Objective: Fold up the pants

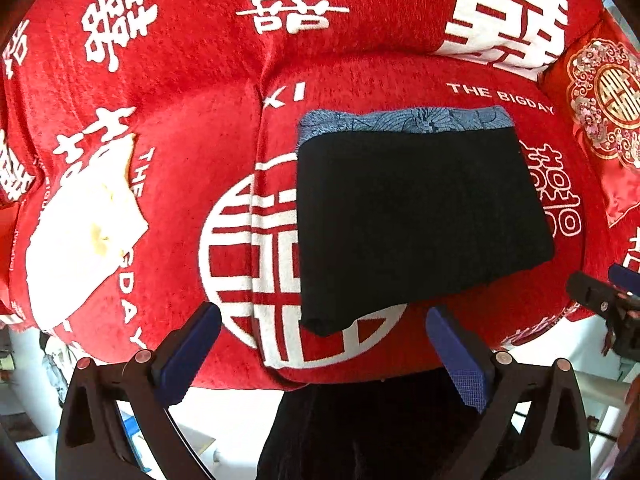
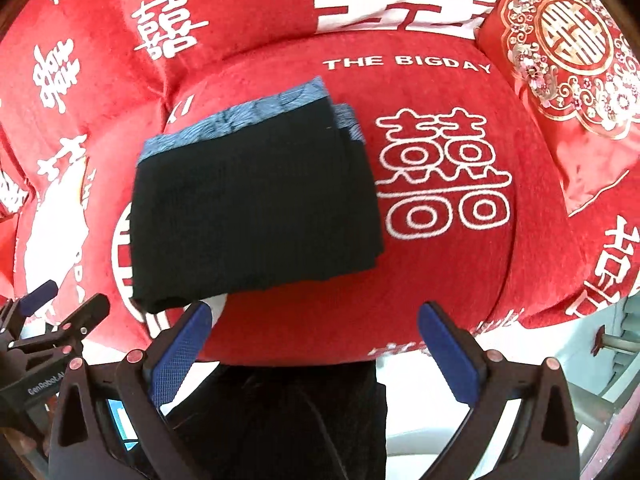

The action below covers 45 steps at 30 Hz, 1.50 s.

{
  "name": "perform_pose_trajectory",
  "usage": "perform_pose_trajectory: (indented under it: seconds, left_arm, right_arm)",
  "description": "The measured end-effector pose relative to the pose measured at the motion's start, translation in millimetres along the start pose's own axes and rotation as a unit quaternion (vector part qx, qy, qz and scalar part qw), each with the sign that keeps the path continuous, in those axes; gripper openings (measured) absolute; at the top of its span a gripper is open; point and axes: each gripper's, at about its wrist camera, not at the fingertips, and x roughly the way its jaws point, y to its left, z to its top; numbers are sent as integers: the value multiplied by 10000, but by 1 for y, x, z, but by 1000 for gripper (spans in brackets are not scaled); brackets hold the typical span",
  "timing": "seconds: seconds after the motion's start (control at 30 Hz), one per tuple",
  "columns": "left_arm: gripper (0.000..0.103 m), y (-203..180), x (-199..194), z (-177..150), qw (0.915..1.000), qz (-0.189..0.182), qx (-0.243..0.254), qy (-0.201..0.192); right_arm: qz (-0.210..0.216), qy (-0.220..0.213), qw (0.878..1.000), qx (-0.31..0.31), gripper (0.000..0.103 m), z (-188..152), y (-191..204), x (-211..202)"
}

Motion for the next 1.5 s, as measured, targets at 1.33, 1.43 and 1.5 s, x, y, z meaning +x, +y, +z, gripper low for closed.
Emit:
perform_pose_trajectory:
  seconds: [1.33, 1.43, 1.5]
  left_arm:
    - [103, -16, -52, -3, 9990, 294, -335, 52]
    - [103, -17, -52, -3, 9990, 308, -310, 71]
    - [103, -17, -52, -3, 9990, 313, -296, 78]
  right_arm:
    - [-267, 67, 9987, -435, 103, 9, 21, -53]
    - [-283, 65, 9986, -443, 103, 10, 21, -53]
    - [-298, 64, 9985, -450, 103, 10, 21, -53]
